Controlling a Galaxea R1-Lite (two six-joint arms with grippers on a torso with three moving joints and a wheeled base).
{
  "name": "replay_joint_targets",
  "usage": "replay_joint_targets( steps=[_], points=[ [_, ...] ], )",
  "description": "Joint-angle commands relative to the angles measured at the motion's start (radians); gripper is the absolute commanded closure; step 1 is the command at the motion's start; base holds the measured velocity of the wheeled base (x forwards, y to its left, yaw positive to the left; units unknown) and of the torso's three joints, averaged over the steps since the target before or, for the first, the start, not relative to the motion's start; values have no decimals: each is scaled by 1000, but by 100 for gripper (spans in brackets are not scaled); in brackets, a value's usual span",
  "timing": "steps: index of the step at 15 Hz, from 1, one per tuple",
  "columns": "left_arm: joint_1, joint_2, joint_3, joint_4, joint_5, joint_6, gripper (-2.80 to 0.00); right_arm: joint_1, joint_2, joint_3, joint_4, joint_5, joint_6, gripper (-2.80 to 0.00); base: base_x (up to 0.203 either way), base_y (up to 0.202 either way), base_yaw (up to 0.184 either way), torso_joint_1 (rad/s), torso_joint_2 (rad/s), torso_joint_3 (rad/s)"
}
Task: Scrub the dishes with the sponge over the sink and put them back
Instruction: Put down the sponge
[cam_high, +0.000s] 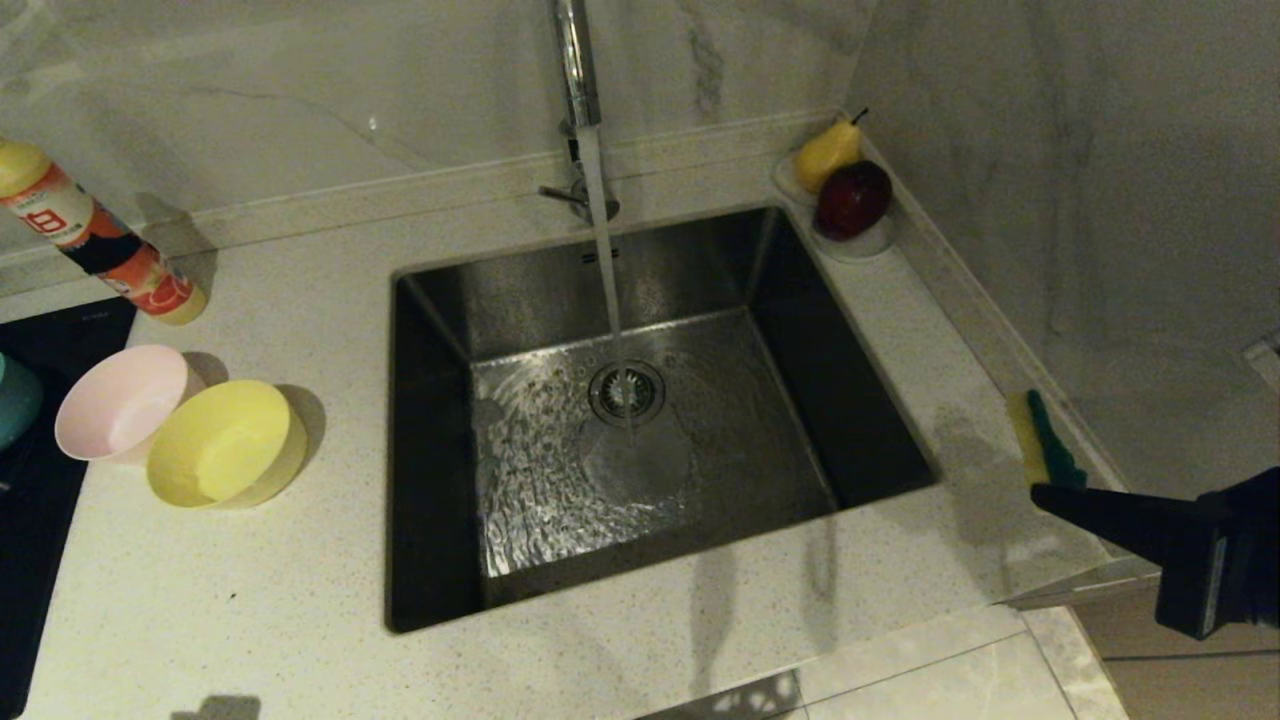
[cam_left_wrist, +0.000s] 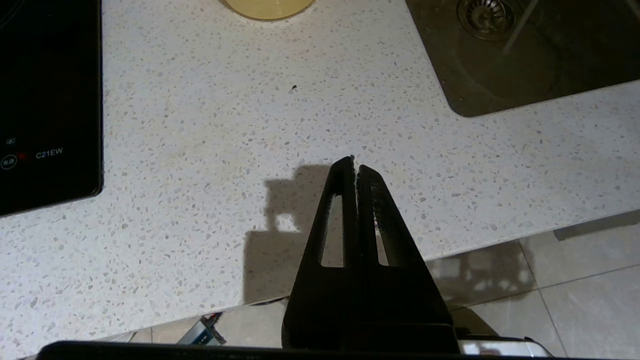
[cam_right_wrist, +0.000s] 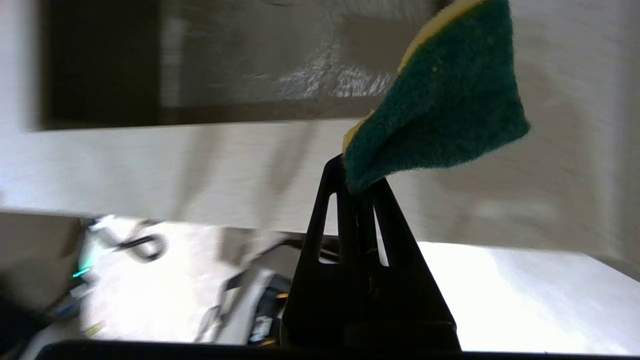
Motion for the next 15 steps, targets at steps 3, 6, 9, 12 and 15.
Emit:
replay_joint_targets(
  steps=[3, 6, 9, 12, 15],
  points=[
    [0, 3, 2, 1, 0, 0, 0, 26, 46, 21, -8, -80, 6, 0, 0, 0, 0, 0, 0, 0],
    [0, 3, 2, 0, 0, 0, 0, 72, 59, 48, -11, -137, 7, 0, 0, 0, 0, 0, 0, 0],
    [0, 3, 2, 1, 1, 0, 0, 91, 95, 115, -35, -169, -19, 0, 0, 0, 0, 0, 0, 0],
    [0, 3, 2, -1, 0, 0, 0, 45, 123, 174, -121, -187, -95, 0, 0, 0, 0, 0, 0, 0],
    [0, 3, 2, -1, 1, -1, 0, 4, 151, 234, -213, -188, -152, 0, 0, 0, 0, 0, 0, 0]
  ],
)
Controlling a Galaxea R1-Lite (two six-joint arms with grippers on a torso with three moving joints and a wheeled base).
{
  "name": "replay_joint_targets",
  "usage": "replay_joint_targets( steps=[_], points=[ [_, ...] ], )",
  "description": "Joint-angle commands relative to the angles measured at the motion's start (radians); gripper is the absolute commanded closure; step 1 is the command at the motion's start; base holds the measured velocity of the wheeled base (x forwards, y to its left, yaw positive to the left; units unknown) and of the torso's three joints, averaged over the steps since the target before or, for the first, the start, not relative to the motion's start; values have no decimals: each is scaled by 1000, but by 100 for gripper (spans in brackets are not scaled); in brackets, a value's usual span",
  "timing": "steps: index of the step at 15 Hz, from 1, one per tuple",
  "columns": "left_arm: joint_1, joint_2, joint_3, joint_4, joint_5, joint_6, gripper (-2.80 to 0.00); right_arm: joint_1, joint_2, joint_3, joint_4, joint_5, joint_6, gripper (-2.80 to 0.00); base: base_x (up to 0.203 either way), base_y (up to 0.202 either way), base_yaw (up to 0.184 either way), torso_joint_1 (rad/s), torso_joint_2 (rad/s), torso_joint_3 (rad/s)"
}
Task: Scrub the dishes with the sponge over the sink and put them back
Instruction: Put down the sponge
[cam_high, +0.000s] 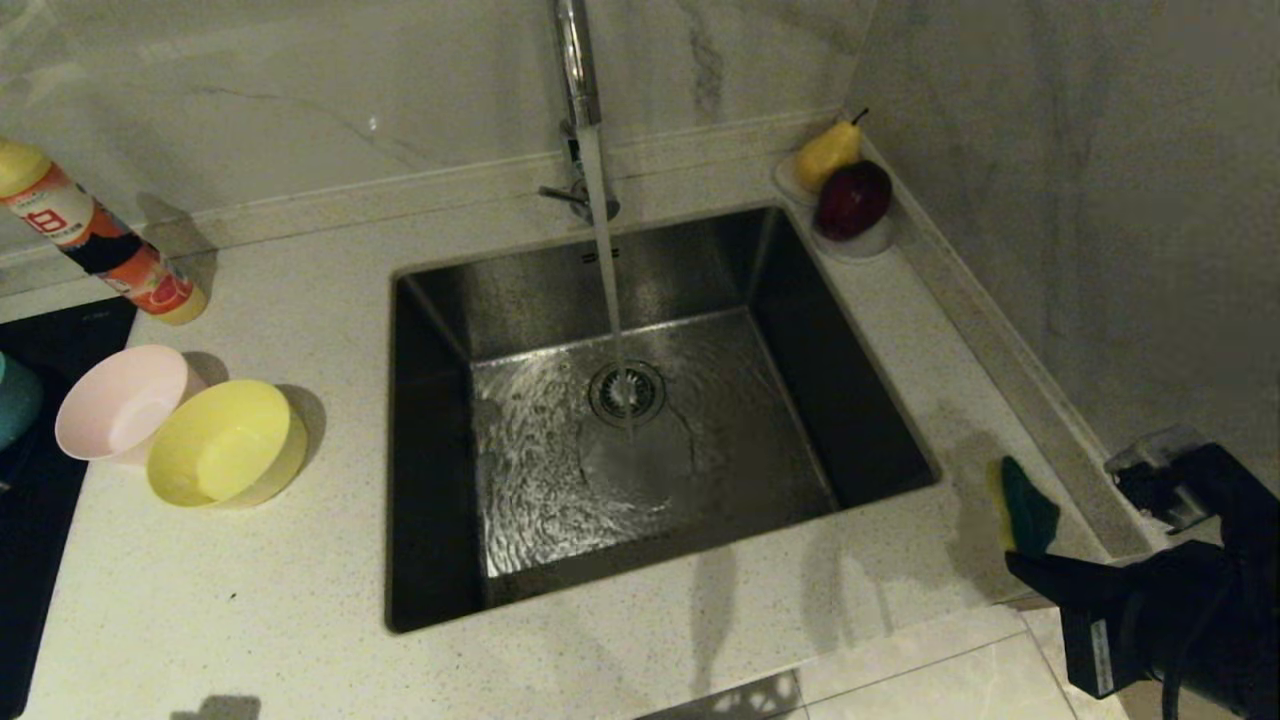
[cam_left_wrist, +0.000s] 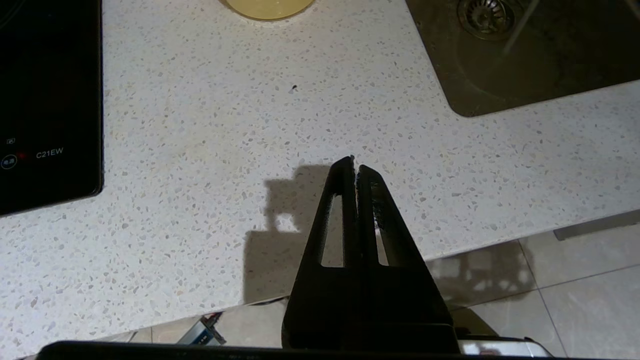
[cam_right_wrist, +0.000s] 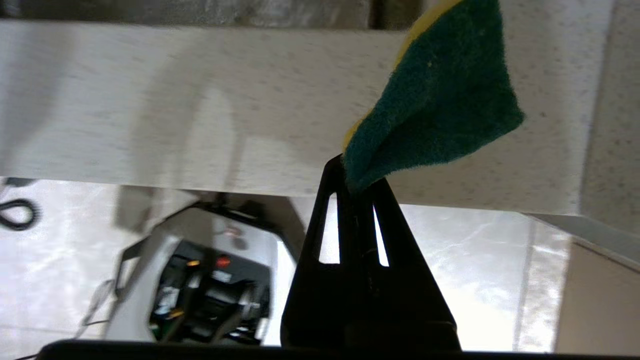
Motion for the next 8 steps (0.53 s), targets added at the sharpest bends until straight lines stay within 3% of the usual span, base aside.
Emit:
replay_joint_targets(
  steps=[1, 5, 8],
  points=[
    [0, 3, 2, 1, 0, 0, 0, -31, 35, 27, -19, 1, -15, 0, 0, 0, 0, 0, 0, 0],
    [0, 3, 2, 0, 0, 0, 0, -31, 49, 48, -22, -2, -104, 0, 0, 0, 0, 0, 0, 0],
    [0, 3, 2, 1, 2, 0, 0, -64, 92, 101, -132, -2, -179, 0, 0, 0, 0, 0, 0, 0]
  ],
)
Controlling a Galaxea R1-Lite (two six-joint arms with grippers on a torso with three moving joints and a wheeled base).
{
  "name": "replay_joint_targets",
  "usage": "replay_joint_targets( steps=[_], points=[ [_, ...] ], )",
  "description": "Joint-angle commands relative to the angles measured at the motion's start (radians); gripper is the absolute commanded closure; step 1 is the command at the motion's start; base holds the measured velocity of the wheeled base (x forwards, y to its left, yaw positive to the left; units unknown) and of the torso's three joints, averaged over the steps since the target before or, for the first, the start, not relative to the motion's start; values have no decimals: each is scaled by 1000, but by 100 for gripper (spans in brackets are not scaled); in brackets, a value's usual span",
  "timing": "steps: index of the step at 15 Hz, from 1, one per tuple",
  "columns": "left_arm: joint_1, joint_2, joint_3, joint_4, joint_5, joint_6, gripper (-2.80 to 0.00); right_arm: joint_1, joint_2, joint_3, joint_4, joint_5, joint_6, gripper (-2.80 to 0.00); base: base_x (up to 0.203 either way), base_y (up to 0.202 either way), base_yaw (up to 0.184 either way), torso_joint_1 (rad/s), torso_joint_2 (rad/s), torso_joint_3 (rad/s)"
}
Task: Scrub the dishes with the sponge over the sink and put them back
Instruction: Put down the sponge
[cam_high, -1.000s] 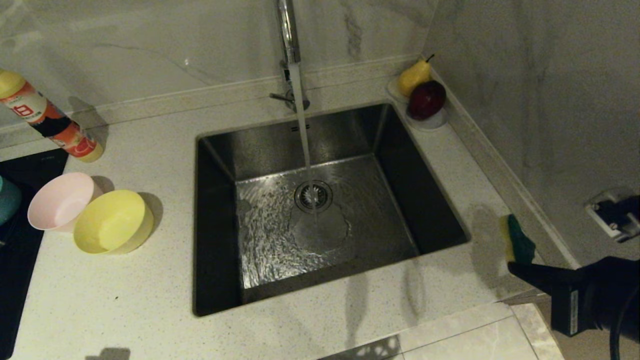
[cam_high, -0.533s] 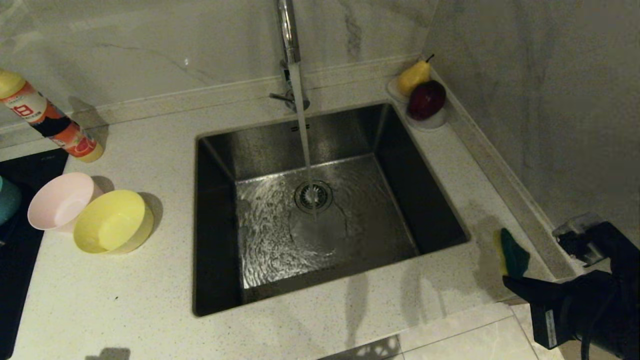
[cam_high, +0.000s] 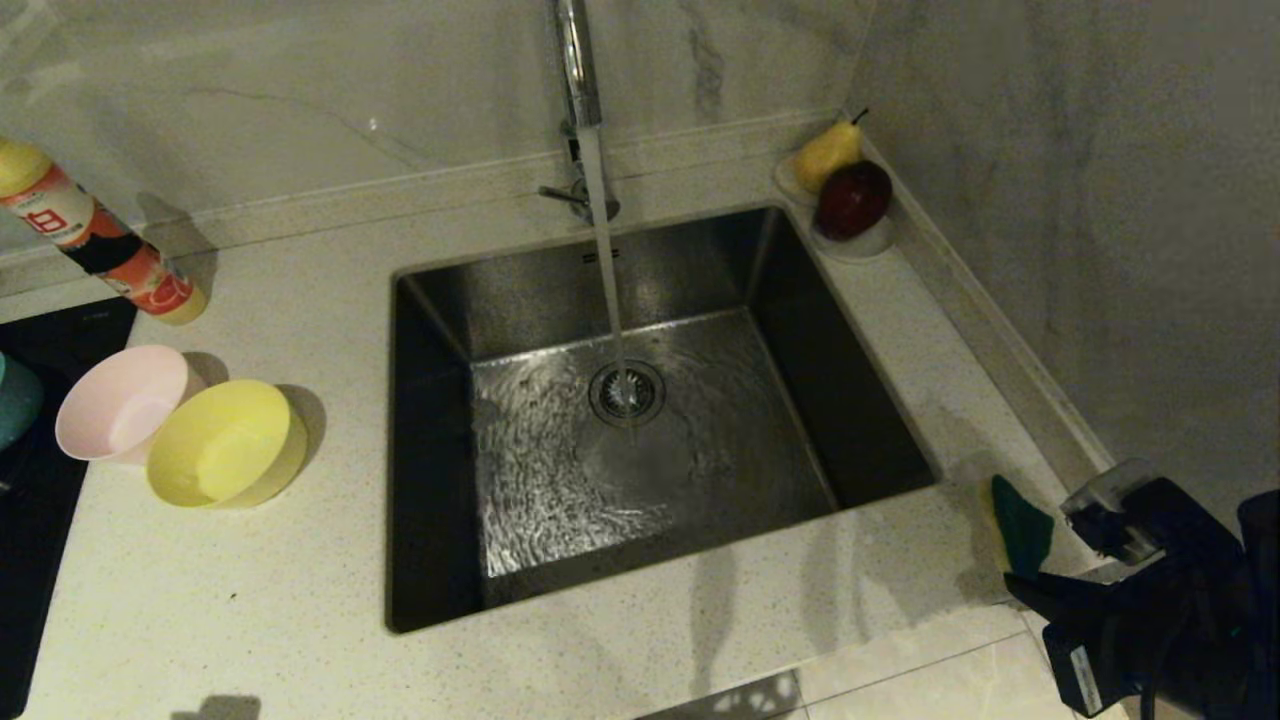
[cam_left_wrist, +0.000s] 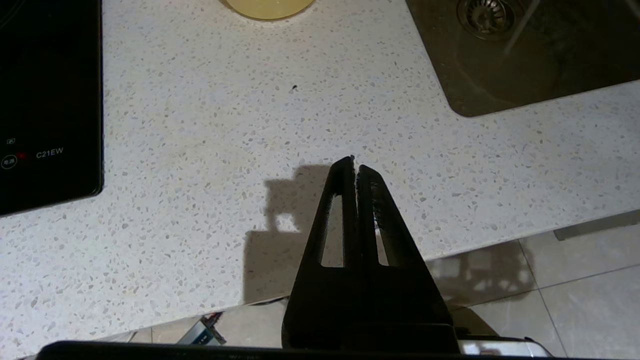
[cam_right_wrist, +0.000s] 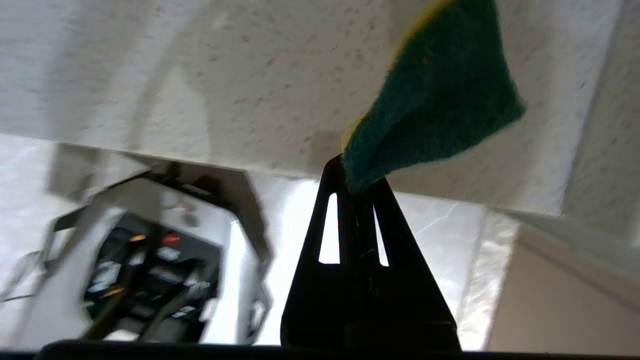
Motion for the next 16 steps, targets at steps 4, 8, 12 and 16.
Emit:
replay_joint_targets(
  steps=[4, 8, 12, 16],
  points=[
    [0, 3, 2, 0, 1, 0, 0, -61, 57, 56, -115, 5, -138, 0, 0, 0, 0, 0, 0, 0],
    [0, 3, 2, 0, 0, 0, 0, -81, 92, 65, -171, 7, -230, 0, 0, 0, 0, 0, 0, 0],
    [0, 3, 2, 0, -1, 0, 0, -84, 147, 48, -235, 6, -269, 0, 0, 0, 0, 0, 0, 0],
    [0, 3, 2, 0, -1, 0, 0, -83, 220, 27, -292, 6, -303, 0, 0, 0, 0, 0, 0, 0]
  ],
)
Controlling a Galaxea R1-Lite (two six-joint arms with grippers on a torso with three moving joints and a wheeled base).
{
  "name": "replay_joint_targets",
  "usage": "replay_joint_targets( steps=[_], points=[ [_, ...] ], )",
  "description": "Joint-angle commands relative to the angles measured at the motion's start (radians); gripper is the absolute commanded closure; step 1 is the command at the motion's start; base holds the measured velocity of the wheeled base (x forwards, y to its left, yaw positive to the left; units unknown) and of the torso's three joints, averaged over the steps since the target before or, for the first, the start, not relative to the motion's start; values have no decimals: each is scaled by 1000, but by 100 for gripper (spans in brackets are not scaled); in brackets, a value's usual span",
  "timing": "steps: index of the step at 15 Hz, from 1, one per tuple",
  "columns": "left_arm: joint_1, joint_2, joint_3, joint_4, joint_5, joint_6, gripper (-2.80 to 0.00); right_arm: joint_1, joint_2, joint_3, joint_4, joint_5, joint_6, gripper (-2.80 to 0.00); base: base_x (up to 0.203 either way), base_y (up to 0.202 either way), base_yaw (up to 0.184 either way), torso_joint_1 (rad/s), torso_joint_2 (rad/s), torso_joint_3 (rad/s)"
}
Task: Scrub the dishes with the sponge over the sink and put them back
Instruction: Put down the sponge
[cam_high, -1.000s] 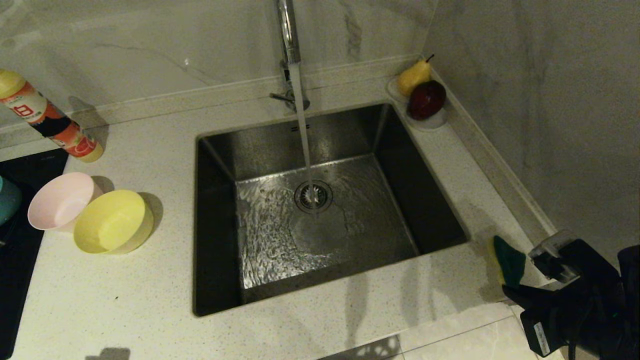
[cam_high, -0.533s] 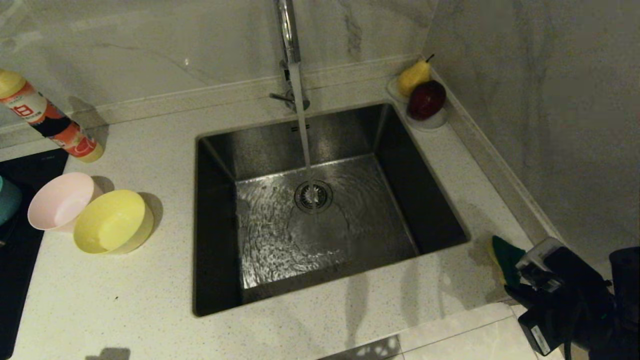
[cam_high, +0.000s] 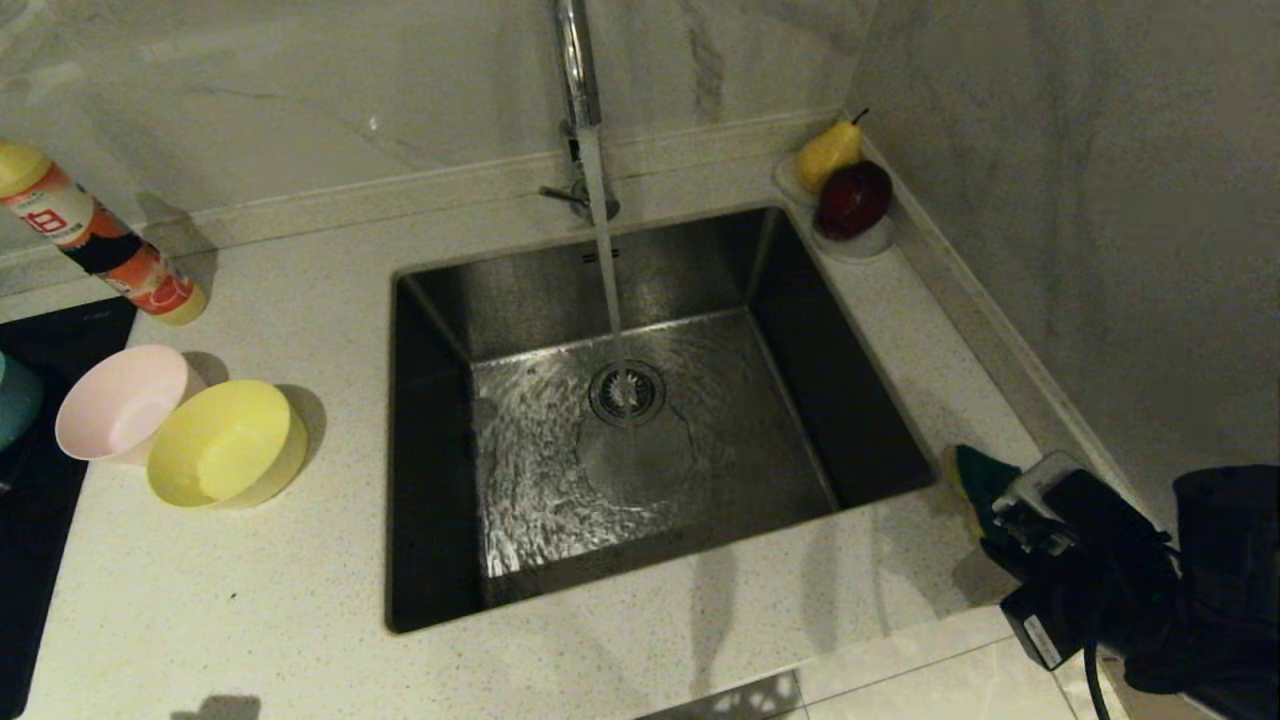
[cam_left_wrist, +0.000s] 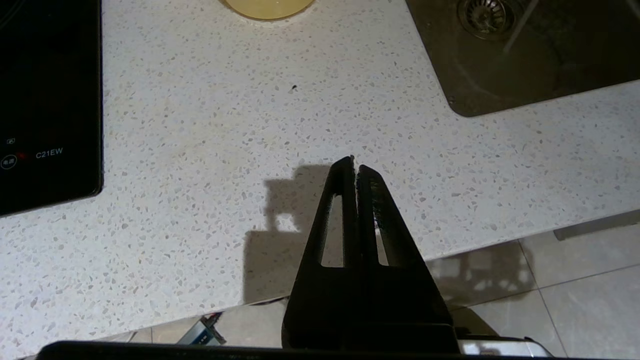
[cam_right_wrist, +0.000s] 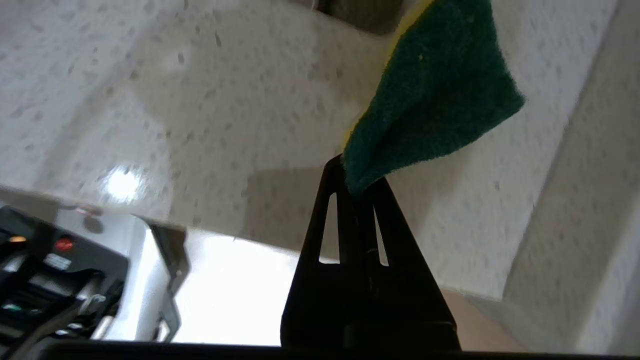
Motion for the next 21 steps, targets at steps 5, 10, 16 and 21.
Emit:
replay_joint_targets(
  steps=[5, 10, 16, 21],
  points=[
    [0, 2, 2, 0, 0, 0, 0, -15, 127, -64, -95, -3, -31, 0, 0, 0, 0, 0, 0, 0],
    [0, 2, 2, 0, 0, 0, 0, -79, 126, -126, -95, -6, -88, 0, 0, 0, 0, 0, 0, 0],
    [0, 2, 2, 0, 0, 0, 0, -81, 146, -147, -92, -8, -82, 0, 0, 0, 0, 0, 0, 0],
    [0, 2, 2, 0, 0, 0, 0, -79, 147, -147, -93, -8, -83, 0, 0, 0, 0, 0, 0, 0]
  ],
)
